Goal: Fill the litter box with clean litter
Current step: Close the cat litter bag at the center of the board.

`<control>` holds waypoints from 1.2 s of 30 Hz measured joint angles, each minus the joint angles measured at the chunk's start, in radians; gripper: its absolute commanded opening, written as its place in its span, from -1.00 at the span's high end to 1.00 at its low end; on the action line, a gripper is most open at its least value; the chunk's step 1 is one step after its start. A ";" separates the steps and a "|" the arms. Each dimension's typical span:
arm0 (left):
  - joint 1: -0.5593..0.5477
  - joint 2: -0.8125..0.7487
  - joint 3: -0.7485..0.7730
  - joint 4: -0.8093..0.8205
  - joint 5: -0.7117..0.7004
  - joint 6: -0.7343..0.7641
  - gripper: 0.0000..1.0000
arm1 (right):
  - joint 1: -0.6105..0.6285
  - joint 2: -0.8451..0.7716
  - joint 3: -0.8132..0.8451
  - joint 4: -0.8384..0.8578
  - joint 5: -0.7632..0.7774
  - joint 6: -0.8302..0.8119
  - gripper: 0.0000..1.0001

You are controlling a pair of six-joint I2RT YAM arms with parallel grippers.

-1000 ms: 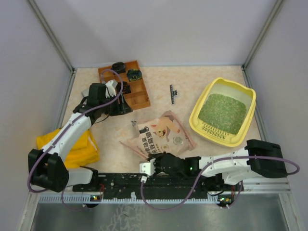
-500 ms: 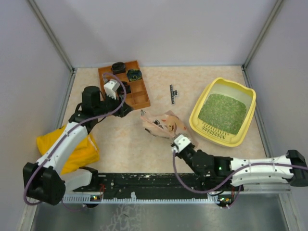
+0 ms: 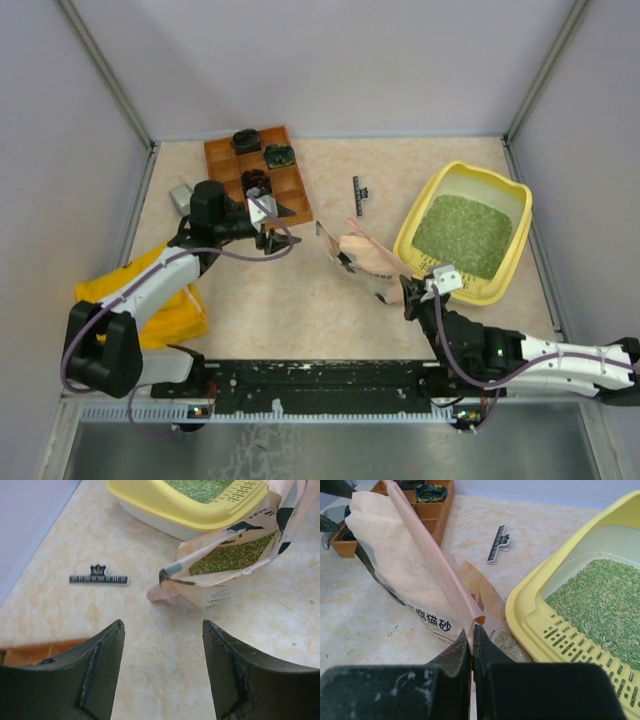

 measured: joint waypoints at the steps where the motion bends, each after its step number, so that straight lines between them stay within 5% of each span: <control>1: -0.013 0.023 0.031 -0.019 0.011 0.042 -0.39 | 0.000 -0.012 0.000 -0.011 0.005 0.011 1.00; 10: -0.093 0.241 0.269 -0.146 0.106 0.330 -0.36 | -0.001 -0.029 0.000 -0.074 0.040 0.081 1.00; 19: -0.100 0.366 0.408 -0.516 0.197 0.652 -0.31 | -0.005 -0.027 0.002 -0.104 0.058 0.124 1.00; 29: -0.155 0.377 0.382 -0.417 0.221 0.639 -0.22 | -0.005 -0.027 0.002 -0.109 0.061 0.132 1.00; 31: -0.163 0.377 0.379 -0.397 0.226 0.627 0.10 | -0.005 -0.027 0.002 -0.109 0.061 0.132 1.00; 34: -0.173 0.377 0.379 -0.386 0.237 0.629 0.85 | -0.005 -0.027 0.002 -0.111 0.064 0.132 1.00; 36: -0.174 0.374 0.380 -0.412 0.235 0.635 1.00 | -0.005 -0.027 0.002 -0.112 0.067 0.126 1.00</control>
